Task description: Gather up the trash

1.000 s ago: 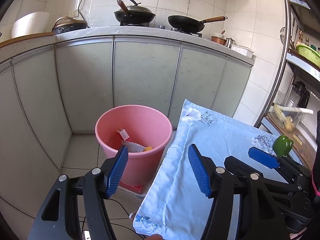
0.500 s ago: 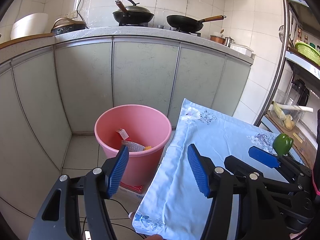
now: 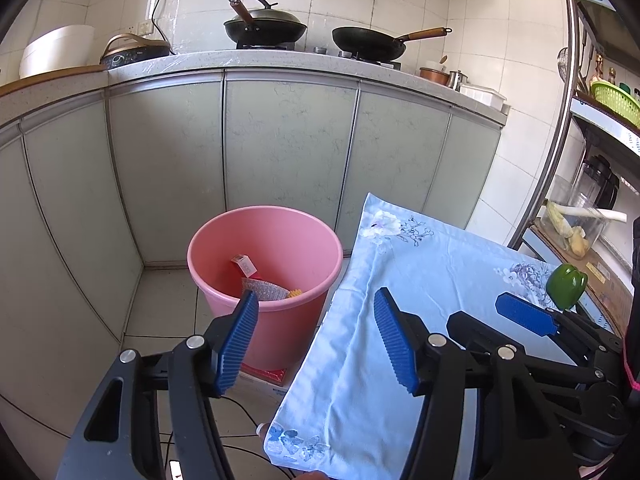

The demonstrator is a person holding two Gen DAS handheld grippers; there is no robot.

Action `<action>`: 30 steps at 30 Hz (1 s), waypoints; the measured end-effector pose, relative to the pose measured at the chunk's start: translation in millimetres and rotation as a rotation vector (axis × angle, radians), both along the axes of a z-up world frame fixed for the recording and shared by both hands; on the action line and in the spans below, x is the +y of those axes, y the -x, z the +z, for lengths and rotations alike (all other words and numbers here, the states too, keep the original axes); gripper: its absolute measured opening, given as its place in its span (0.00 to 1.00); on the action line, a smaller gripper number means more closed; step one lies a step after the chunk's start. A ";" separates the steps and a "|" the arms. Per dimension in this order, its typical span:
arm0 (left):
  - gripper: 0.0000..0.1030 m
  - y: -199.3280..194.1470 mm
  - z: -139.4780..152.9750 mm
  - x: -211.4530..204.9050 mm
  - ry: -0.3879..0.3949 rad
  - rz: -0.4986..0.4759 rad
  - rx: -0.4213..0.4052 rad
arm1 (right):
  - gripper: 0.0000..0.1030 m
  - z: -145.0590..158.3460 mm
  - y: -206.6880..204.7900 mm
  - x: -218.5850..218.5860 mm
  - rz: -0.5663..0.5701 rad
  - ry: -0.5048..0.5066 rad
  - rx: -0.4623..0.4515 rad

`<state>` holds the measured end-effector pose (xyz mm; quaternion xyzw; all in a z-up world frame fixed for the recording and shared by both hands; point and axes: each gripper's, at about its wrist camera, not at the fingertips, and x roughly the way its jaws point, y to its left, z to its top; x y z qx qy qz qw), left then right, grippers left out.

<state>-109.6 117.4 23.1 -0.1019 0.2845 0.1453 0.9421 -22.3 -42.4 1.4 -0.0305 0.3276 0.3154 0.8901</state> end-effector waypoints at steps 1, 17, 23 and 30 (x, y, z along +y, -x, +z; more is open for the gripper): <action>0.57 -0.1 -0.1 0.1 0.000 -0.001 0.001 | 0.64 -0.4 0.0 0.2 0.000 0.001 0.001; 0.57 -10.2 11.2 43.3 -0.093 -0.043 0.036 | 0.64 1.7 -0.7 24.5 0.068 0.040 -0.043; 0.57 -20.7 3.3 55.3 -0.106 -0.065 0.061 | 0.64 -3.0 -10.8 41.3 0.083 0.056 -0.034; 0.57 -27.4 -3.2 63.1 -0.082 -0.083 0.065 | 0.64 -6.2 -17.6 48.2 0.075 0.065 -0.029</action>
